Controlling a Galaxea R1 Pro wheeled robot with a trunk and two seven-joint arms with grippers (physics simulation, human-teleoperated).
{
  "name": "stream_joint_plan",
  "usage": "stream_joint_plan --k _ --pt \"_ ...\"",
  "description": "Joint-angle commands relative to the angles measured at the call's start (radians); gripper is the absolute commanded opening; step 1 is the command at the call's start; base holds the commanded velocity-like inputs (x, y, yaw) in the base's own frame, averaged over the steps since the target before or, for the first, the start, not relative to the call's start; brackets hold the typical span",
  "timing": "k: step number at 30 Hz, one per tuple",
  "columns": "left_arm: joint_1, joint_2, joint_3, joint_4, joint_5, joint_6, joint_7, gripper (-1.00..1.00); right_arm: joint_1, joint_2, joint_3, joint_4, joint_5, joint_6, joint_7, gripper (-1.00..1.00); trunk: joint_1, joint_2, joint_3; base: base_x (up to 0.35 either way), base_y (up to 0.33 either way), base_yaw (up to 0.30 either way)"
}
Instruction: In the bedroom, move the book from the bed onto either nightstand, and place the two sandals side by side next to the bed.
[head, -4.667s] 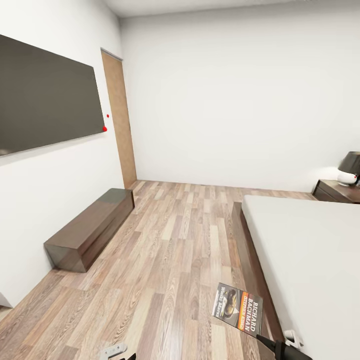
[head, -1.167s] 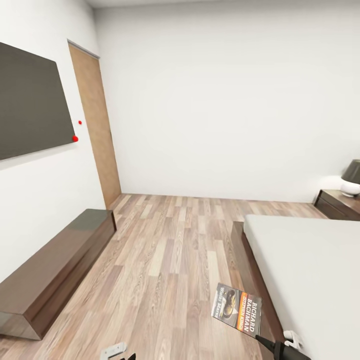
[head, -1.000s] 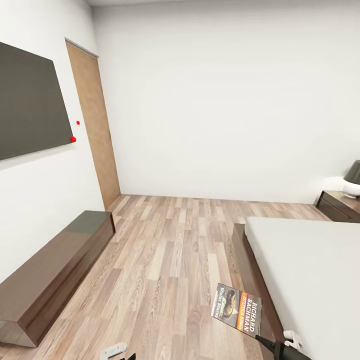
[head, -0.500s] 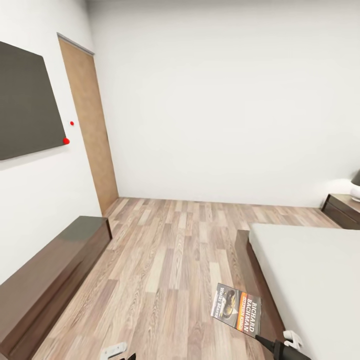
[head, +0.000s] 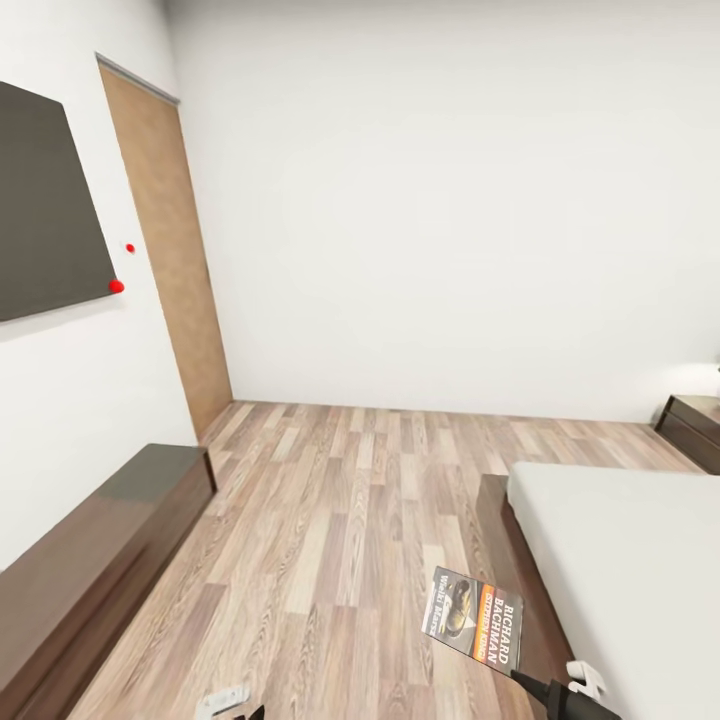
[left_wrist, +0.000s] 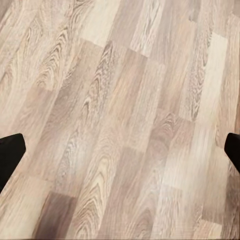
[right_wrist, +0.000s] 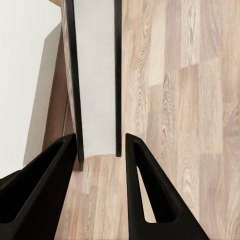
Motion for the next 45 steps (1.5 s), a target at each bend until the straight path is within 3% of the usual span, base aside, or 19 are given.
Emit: stream_joint_plan --k 1,4,8,12,19,45 --pt "-0.001 0.0 -0.004 0.001 0.01 -0.004 0.009 1.0 -0.001 0.0 -0.011 -0.001 -0.001 0.011 0.004 -1.0 0.001 -0.001 -0.002 0.321 0.0 0.0" --pt "-0.001 0.0 -0.077 0.001 0.009 -0.011 0.072 1.0 -0.001 0.0 -0.011 0.0 -0.001 0.011 0.004 -1.0 0.001 -0.001 -0.002 0.321 0.0 0.0" --pt "-0.001 -0.001 -0.195 0.004 0.01 -0.014 0.092 1.0 -0.001 0.001 -0.011 0.0 -0.001 0.012 -0.015 -1.0 0.001 -0.001 -0.002 0.321 0.0 0.0" --pt "-0.001 -0.002 -0.237 0.004 0.012 -0.013 0.096 1.0 -0.001 0.002 -0.012 0.0 -0.001 0.012 -0.093 -1.0 0.001 -0.001 -0.002 0.321 0.0 0.0" --pt "-0.001 -0.002 -0.251 0.007 0.013 -0.012 0.097 1.0 -0.001 0.002 -0.013 -0.001 -0.002 0.015 -0.166 -1.0 0.001 -0.001 -0.002 0.321 0.0 0.0" --pt "-0.001 -0.005 -0.253 0.021 0.015 -0.013 0.097 1.0 -0.001 0.001 -0.013 0.0 -0.003 0.012 -0.176 -1.0 0.001 -0.001 -0.002 0.274 0.0 0.0"
